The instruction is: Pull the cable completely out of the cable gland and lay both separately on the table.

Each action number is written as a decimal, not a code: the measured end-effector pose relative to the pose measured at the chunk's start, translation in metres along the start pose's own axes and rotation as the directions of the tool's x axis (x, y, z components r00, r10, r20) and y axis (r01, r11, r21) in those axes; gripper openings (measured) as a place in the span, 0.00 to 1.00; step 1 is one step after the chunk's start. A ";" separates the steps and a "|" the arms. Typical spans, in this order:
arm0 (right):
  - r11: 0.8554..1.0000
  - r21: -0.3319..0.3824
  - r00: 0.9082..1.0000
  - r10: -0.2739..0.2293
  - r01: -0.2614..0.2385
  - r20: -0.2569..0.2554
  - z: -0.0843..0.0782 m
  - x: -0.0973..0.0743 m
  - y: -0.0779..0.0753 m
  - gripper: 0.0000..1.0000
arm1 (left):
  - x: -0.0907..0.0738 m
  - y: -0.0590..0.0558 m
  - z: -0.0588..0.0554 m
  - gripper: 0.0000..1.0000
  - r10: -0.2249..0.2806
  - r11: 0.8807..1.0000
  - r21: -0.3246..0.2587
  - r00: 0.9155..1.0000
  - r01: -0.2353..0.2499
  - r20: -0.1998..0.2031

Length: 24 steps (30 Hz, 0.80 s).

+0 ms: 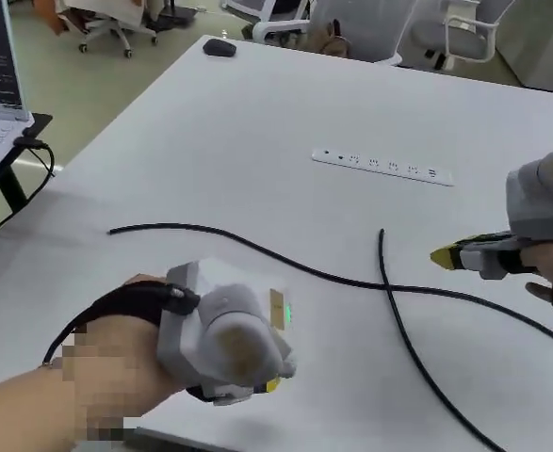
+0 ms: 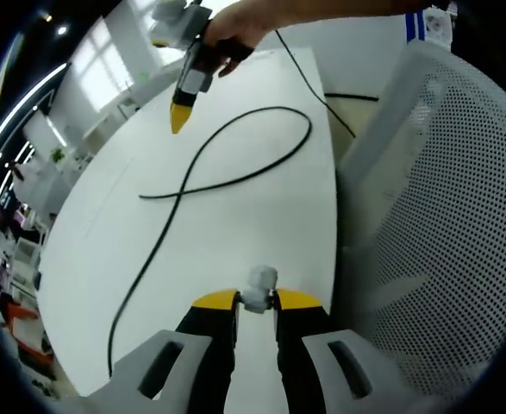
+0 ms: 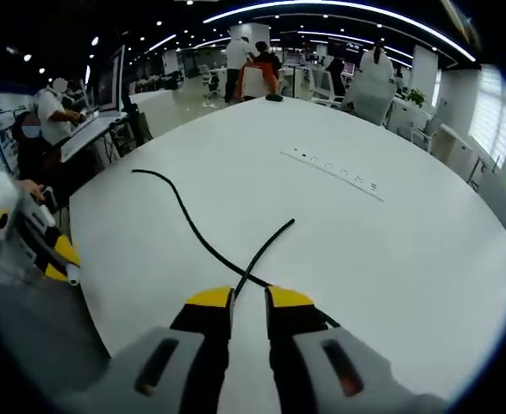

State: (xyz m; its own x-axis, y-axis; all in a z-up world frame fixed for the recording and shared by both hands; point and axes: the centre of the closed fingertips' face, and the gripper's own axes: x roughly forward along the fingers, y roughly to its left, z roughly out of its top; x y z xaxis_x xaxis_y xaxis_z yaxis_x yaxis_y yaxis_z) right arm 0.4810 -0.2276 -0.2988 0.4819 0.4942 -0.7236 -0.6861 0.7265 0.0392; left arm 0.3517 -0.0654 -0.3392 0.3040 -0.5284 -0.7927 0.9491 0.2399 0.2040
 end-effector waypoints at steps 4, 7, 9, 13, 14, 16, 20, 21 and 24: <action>1.000 -0.010 1.000 -0.003 0.004 0.025 -0.015 -0.034 0.024 0.15 | 0.023 0.006 -0.001 0.17 -0.073 0.997 -0.023 0.997 0.073 0.004; 1.000 0.019 0.999 -0.006 0.005 0.051 -0.025 -0.058 0.041 0.16 | 0.038 0.009 -0.012 0.17 -0.101 0.994 -0.040 0.994 0.099 -0.041; 0.999 0.041 0.997 -0.006 0.003 0.071 -0.030 -0.072 0.052 0.16 | 0.048 0.012 -0.017 0.17 -0.109 0.993 -0.043 0.992 0.107 -0.060; 0.997 0.066 0.996 -0.049 0.044 0.078 -0.045 -0.097 0.064 0.15 | 0.058 0.015 -0.028 0.17 -0.129 0.990 -0.065 0.987 0.123 -0.100; 0.996 0.075 0.996 -0.053 0.047 0.077 -0.048 -0.101 0.065 0.15 | 0.060 0.015 -0.031 0.17 -0.137 0.989 -0.071 0.985 0.130 -0.105; 0.994 0.095 0.995 -0.062 0.055 0.073 -0.057 -0.109 0.070 0.15 | 0.062 0.014 -0.035 0.18 -0.153 0.986 -0.086 0.981 0.144 -0.116; 0.988 0.123 0.993 -0.098 0.090 0.065 -0.064 -0.116 0.069 0.16 | 0.062 0.012 -0.039 0.18 -0.169 0.983 -0.099 0.978 0.157 -0.123; 0.987 0.136 0.993 -0.099 0.089 0.068 -0.065 -0.117 0.071 0.16 | 0.062 0.011 -0.041 0.18 -0.174 0.981 -0.106 0.977 0.161 -0.127; 0.985 0.148 0.993 -0.099 0.088 0.066 -0.065 -0.117 0.072 0.17 | 0.055 0.014 -0.042 0.20 -0.164 0.983 -0.099 0.979 0.152 -0.125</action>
State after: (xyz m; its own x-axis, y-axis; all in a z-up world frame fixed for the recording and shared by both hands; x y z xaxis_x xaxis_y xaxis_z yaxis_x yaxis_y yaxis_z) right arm 0.3394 -0.2640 -0.2562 0.5820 0.4503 -0.6771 -0.5526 0.8299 0.0770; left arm 0.3784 -0.0571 -0.4036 0.1316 -0.4548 -0.8808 0.9715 0.2360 0.0233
